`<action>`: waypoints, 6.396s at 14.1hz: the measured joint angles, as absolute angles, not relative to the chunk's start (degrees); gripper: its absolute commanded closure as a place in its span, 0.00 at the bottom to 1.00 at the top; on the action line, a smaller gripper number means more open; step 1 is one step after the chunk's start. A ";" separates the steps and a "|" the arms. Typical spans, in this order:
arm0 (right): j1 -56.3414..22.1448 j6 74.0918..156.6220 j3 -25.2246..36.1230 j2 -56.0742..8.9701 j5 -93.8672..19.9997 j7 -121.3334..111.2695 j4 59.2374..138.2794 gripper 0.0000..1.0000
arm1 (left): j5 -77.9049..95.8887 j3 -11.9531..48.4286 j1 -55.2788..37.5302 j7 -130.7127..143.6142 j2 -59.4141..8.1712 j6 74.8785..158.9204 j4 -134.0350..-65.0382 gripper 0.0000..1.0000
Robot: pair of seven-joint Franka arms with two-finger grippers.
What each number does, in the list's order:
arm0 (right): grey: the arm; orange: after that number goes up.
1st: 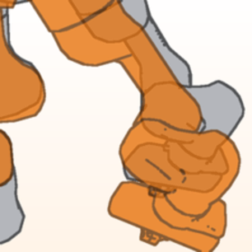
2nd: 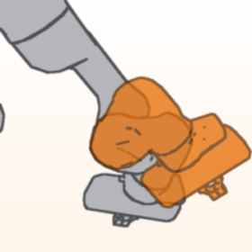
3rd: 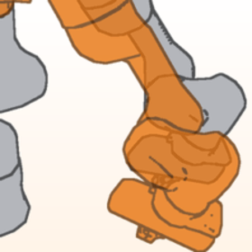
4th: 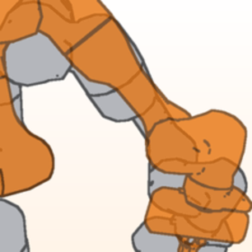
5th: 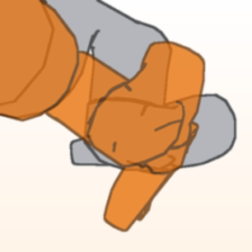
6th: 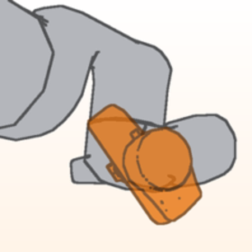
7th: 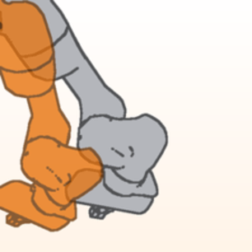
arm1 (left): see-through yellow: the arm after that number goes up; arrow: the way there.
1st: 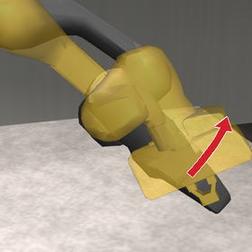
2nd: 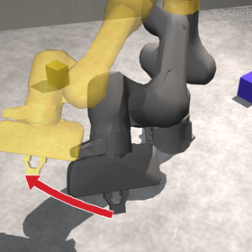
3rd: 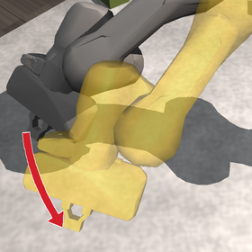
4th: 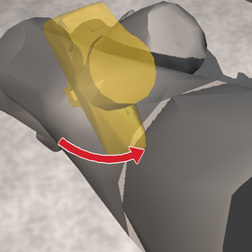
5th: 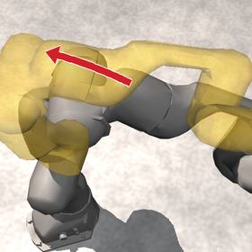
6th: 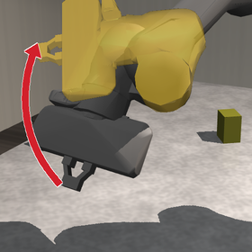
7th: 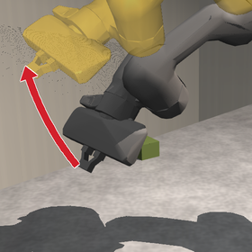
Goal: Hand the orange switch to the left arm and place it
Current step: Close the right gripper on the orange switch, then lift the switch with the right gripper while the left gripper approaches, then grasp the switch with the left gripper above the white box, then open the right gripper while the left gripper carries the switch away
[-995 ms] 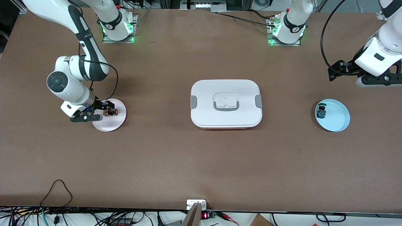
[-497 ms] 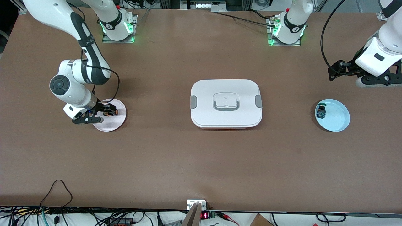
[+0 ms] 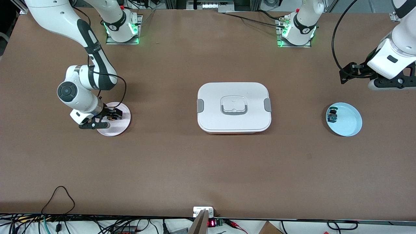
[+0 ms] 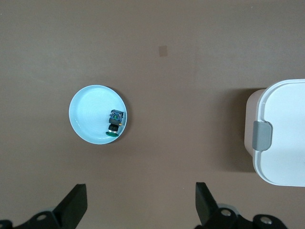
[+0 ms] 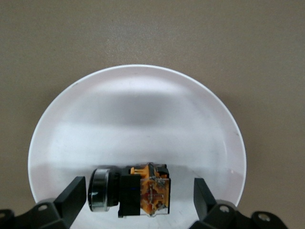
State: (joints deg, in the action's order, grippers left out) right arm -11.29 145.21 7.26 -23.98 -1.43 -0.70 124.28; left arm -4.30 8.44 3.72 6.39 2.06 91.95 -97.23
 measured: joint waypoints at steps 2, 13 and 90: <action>-11.33 145.21 7.09 -24.59 -1.44 -0.70 124.28 0.00 | -4.30 8.44 3.72 6.39 2.06 91.95 -97.23 0.00; -11.37 142.87 6.41 -25.72 -1.65 -0.74 123.21 0.98 | -4.30 8.44 3.72 6.40 2.06 91.95 -97.23 0.00; -24.55 95.37 17.19 -11.71 -69.69 -57.39 103.71 0.00 | 22.78 11.40 -7.48 -28.05 -13.28 110.88 -100.88 0.83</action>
State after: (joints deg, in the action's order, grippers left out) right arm -24.55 95.37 17.19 -11.71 -69.69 -57.39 103.71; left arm 22.78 11.40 -7.48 -28.05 -13.28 110.88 -100.88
